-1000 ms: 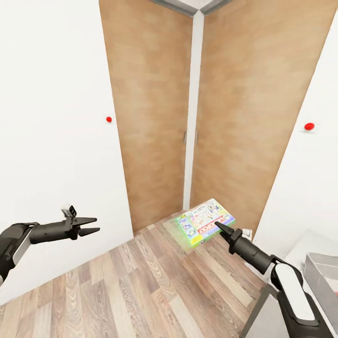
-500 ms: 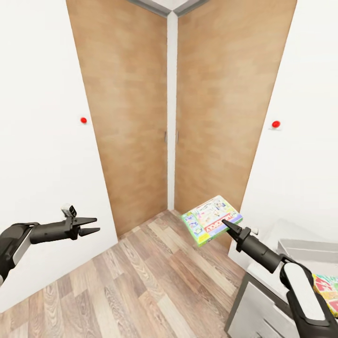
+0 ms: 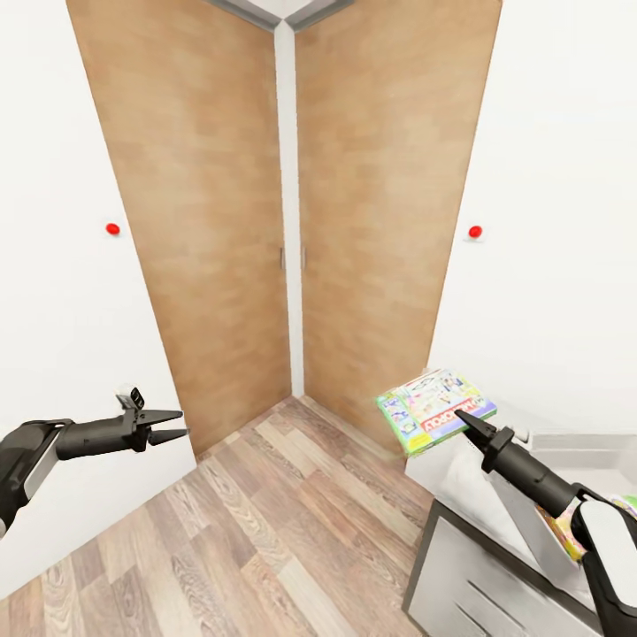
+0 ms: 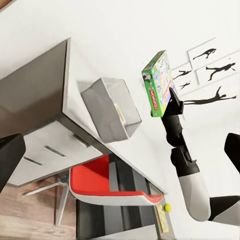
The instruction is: Put all the toys in the child's room - the three board games (two on the bed and one on the table), the two jigsaw puzzles on the table, and the tennis ball on the table - inside the toy box on the table in the child's room.
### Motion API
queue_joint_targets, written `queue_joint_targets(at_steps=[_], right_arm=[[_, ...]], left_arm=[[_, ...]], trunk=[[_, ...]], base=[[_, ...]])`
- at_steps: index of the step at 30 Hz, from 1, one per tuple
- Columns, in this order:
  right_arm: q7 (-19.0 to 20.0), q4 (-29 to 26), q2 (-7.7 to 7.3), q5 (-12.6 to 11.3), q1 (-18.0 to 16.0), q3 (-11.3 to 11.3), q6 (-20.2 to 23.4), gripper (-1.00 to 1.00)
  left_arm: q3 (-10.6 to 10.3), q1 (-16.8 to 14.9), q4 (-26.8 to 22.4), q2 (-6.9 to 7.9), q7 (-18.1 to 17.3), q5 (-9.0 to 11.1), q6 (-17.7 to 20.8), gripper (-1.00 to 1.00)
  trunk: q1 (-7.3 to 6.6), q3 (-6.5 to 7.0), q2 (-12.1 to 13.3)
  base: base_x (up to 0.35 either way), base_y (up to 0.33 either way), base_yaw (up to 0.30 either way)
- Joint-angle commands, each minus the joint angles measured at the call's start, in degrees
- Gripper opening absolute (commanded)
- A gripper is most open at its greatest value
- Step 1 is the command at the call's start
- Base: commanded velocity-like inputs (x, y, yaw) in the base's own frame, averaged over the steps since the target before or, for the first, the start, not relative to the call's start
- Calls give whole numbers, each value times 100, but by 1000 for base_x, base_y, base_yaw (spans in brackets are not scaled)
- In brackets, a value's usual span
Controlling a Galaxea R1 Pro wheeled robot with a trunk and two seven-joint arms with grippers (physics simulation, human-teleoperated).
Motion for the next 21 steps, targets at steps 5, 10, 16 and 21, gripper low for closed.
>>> queue_joint_targets(at_steps=[5, 10, 16, 21], right_arm=[[80, 23, -32, 19, -6, -299, 169, -100], [91, 108, -47, 24, -5, -583, 312, -100], [93, 133, -49, 27, -5, -938, 496, -100], [93, 177, -49, 28, -2, -1201, 585, -100]], left_arm=[[-22, -5, 1, 10, -28, 9, 59, 100], [-22, -5, 1, 11, -28, 9, 59, 100], [-22, -5, 1, 11, -28, 9, 59, 100], [-22, -5, 1, 11, -28, 9, 59, 100]], trunk=[[4, -14, -14], [4, -14, -14], [4, -14, -14], [4, -14, -14]], base=[[0, 0, -202], [0, 0, -177], [0, 0, -141], [0, 0, -104]])
